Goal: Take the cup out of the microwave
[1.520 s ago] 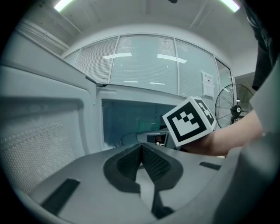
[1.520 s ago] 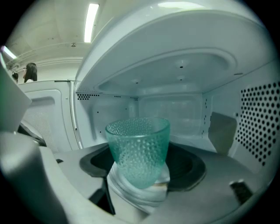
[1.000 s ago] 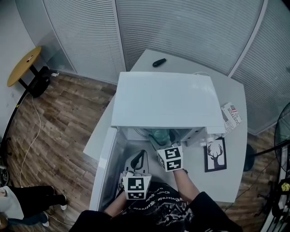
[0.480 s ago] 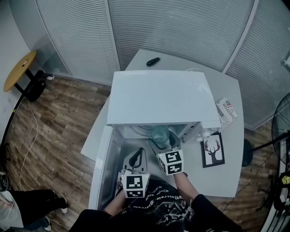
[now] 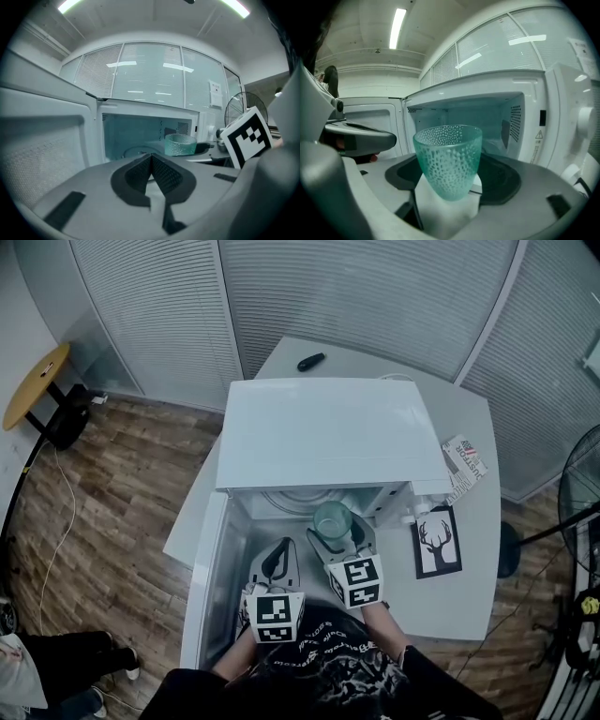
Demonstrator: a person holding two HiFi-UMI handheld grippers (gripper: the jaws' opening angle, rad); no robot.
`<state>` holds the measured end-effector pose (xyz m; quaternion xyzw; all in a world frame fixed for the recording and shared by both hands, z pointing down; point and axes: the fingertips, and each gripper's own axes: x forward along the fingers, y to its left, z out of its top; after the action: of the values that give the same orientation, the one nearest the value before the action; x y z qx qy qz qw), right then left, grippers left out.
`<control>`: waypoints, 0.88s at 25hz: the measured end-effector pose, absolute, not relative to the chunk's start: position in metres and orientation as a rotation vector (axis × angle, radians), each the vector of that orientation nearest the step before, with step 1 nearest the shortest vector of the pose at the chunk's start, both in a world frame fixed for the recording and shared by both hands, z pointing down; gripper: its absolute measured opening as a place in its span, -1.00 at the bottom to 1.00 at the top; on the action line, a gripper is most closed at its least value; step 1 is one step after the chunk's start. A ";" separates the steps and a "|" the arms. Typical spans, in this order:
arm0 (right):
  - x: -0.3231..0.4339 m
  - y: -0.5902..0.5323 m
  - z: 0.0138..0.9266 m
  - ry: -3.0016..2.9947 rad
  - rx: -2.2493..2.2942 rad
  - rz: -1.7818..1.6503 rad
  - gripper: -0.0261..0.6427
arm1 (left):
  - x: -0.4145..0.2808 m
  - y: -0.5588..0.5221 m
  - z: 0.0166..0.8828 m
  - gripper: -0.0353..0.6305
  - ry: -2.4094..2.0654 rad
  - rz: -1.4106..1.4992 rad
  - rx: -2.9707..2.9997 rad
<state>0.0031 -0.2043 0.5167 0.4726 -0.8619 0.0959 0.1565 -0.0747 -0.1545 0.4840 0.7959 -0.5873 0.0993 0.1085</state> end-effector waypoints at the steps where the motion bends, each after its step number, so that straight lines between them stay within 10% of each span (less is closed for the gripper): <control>1: 0.004 -0.202 0.517 -2.467 1.357 0.278 0.17 | -0.075 -0.154 0.484 -0.88 -1.728 0.290 2.342; 22: 0.038 -0.169 0.497 -2.442 1.468 0.236 0.17 | -0.065 -0.148 0.476 -0.88 -1.711 0.273 2.386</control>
<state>0.0379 -0.1693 0.4967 0.5085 -0.8455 0.0816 0.1409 -0.0651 -0.1482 0.4765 0.8055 -0.5775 0.0922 0.0964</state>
